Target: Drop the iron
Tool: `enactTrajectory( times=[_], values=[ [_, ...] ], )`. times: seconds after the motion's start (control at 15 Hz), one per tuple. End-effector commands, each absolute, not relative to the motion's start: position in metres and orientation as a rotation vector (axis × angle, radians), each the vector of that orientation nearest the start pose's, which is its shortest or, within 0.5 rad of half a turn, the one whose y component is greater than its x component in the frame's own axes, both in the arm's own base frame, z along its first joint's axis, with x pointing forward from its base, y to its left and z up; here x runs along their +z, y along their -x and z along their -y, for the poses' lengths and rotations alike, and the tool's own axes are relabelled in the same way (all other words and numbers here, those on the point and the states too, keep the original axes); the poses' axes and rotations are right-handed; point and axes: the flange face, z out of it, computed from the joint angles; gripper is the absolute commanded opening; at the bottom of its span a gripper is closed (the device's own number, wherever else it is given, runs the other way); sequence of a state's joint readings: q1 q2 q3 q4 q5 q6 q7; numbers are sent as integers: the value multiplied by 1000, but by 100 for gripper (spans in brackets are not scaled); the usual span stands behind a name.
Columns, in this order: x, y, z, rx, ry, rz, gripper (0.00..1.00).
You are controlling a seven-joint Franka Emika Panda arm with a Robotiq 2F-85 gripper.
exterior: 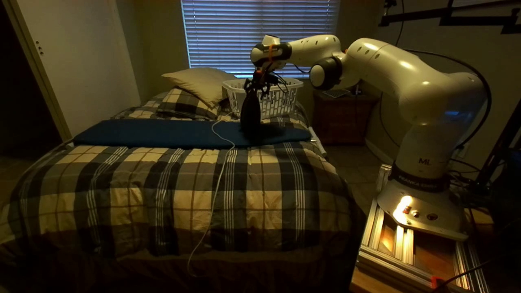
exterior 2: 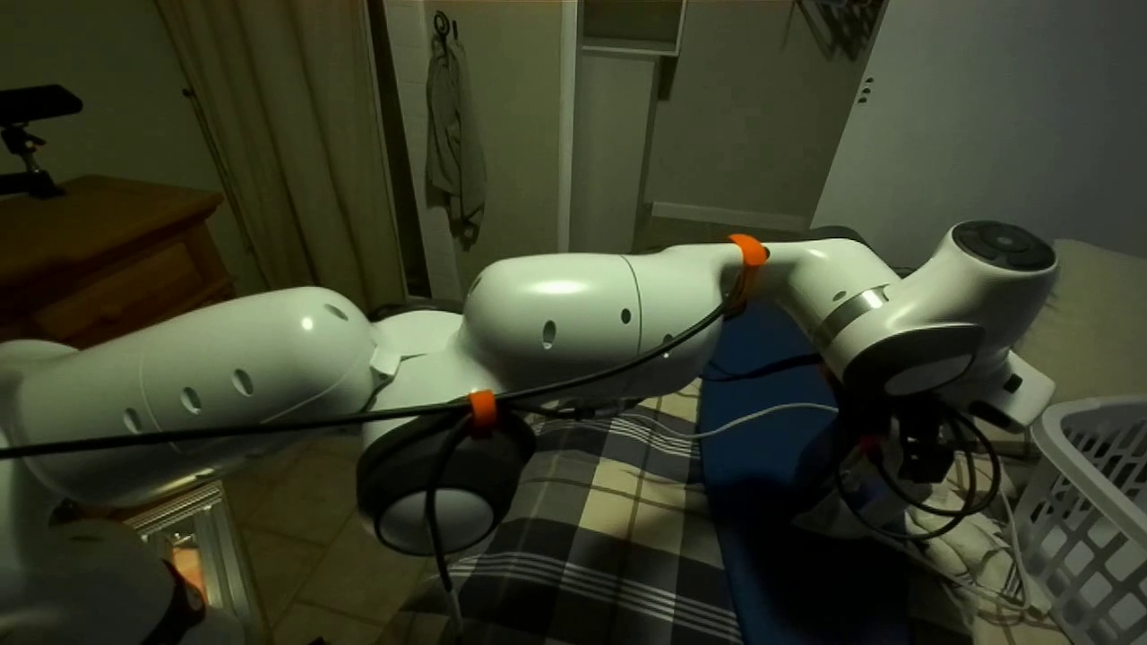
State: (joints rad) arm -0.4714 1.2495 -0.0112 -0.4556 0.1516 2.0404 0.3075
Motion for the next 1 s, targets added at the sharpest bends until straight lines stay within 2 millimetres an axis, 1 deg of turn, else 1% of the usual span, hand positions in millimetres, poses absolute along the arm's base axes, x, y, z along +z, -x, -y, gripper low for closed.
enactTrajectory(
  times=[0.0, 0.13, 0.2, 0.27, 0.33, 0.4, 0.47, 0.53, 0.6, 0.73, 0.8, 0.93],
  values=[
    [309, -746, 376, -509, 2734, -1230, 69],
    [309, -746, 376, -508, 2732, -1234, 53],
    [309, -746, 376, -507, 2732, -1237, 54],
    [309, -746, 377, -505, 2732, -1240, 86],
    [308, -745, 377, -500, 2731, -1244, 85],
    [307, -745, 376, -489, 2731, -1244, 72],
    [307, -745, 376, -488, 2733, -1247, 42],
    [306, -745, 376, -479, 2736, -1244, 45],
    [306, -745, 375, -477, 2742, -1241, 43],
    [306, -745, 375, -474, 2750, -1242, 29],
    [306, -745, 374, -471, 2750, -1240, 25],
    [304, -746, 372, -462, 2760, -1239, 23]
  ],
)
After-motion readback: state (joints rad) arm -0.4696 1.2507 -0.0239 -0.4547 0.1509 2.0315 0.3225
